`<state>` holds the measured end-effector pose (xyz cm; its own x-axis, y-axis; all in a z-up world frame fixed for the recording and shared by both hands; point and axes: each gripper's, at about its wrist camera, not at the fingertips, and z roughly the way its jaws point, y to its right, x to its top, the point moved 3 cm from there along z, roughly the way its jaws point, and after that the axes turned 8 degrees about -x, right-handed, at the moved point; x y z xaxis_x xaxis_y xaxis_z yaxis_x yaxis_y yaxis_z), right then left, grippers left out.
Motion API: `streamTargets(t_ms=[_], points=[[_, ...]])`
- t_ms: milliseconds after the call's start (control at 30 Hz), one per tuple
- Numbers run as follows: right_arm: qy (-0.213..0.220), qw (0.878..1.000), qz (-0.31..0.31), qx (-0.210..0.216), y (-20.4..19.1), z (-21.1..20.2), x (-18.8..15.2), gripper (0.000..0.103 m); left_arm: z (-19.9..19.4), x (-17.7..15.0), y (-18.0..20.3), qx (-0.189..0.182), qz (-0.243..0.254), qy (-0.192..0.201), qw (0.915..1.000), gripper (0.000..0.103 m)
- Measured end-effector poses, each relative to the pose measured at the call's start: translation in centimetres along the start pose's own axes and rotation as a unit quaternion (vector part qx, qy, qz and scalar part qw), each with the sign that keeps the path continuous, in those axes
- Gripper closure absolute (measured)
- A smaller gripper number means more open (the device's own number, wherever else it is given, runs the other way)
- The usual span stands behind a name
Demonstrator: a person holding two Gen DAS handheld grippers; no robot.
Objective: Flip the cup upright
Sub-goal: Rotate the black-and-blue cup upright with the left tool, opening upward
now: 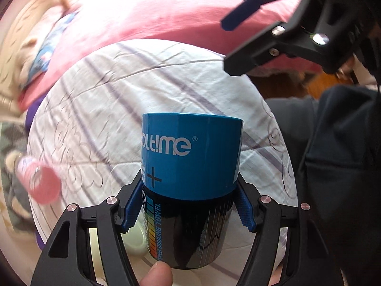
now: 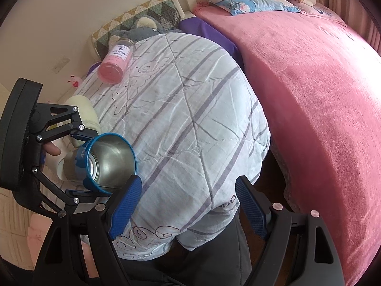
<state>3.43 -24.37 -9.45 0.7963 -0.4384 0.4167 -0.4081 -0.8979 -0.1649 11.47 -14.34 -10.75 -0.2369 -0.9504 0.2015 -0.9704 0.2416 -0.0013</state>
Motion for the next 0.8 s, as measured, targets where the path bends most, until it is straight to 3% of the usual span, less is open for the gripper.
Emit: streamTargets(t_ms=[200,367,467,533,800], points=[[0.003,1.000,-0.010,0.009,-0.3,0.0,0.6,0.021,-1.1,-0.7,-1.9,0.025,-0.086,0.028,0.9956,0.035],[0.001,1.000,-0.015,0.022,-0.2,0.3,0.9,0.021,-2.3,-0.9,-3.4,0.054,-0.174,0.055,0.9818,0.035],[0.001,0.999,-0.021,0.027,-0.2,0.4,1.0,0.021,-3.1,-1.5,-4.4,0.073,-0.232,0.079,0.9668,0.035],[-0.001,0.999,-0.026,0.032,-0.4,0.6,1.1,0.021,-3.7,-2.2,-4.9,0.085,-0.273,0.104,0.9525,0.035],[-0.004,0.997,-0.058,0.047,-2.0,1.1,1.5,0.021,-1.8,-3.4,-3.8,0.116,-0.374,0.169,0.9045,0.035]])
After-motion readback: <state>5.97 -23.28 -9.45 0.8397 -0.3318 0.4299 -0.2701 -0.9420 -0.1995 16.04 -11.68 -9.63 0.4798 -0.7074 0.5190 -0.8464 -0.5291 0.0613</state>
